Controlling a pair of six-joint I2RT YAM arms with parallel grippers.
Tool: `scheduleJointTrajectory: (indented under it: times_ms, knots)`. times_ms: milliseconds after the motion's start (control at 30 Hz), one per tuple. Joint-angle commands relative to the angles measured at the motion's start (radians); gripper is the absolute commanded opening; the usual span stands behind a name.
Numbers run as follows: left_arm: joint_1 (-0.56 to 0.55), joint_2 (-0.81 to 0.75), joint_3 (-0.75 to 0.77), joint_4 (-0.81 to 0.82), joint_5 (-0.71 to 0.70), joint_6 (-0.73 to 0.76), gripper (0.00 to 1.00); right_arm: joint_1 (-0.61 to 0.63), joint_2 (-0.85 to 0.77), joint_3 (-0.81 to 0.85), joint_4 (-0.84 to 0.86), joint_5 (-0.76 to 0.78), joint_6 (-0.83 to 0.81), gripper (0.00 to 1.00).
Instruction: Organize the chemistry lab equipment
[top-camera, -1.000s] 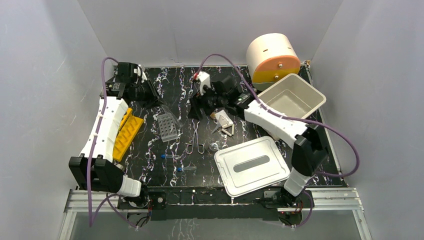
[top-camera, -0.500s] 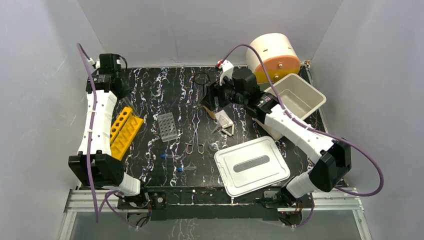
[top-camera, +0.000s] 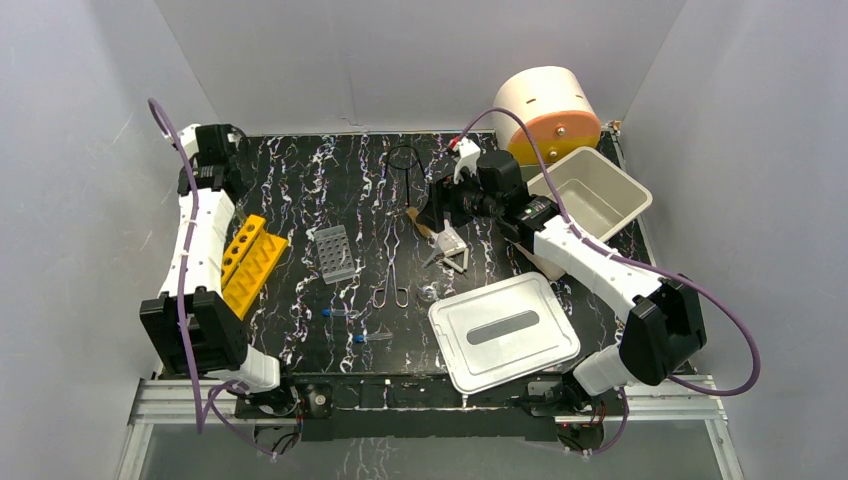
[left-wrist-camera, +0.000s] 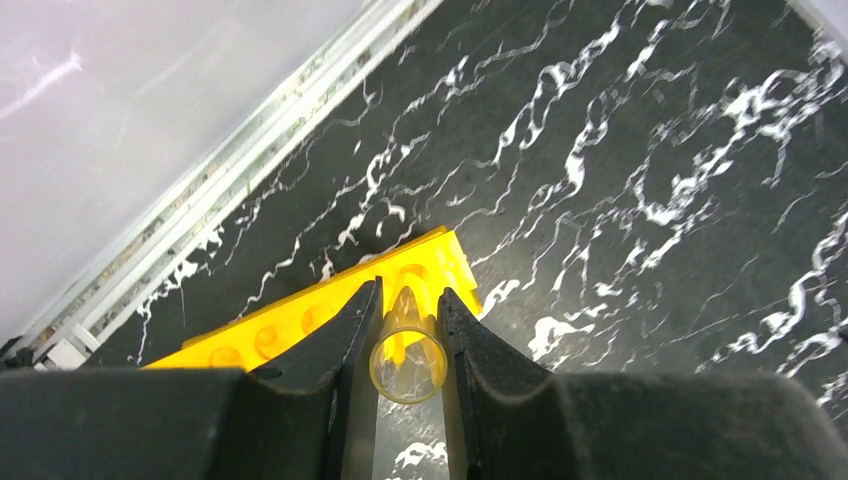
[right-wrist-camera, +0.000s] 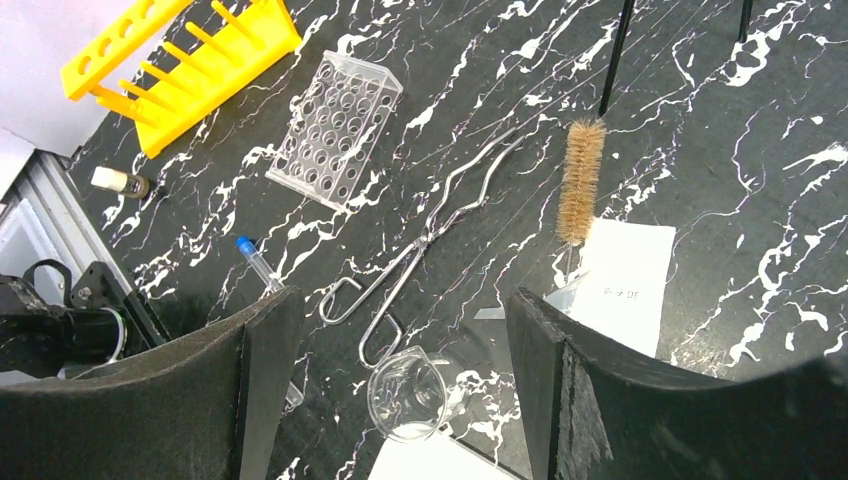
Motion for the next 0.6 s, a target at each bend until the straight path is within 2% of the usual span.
scheduleJointTrajectory:
  times_ms: [0,567]
  knots:
    - [0.021,-0.062,-0.106,0.081,0.011,-0.001,0.10,-0.008,-0.021,-0.002,0.068,-0.034,0.016,0.81]
    - [0.035,-0.062,-0.251,0.231,0.109,0.013,0.09,-0.019,-0.007,-0.019,0.087,-0.047,0.029,0.81]
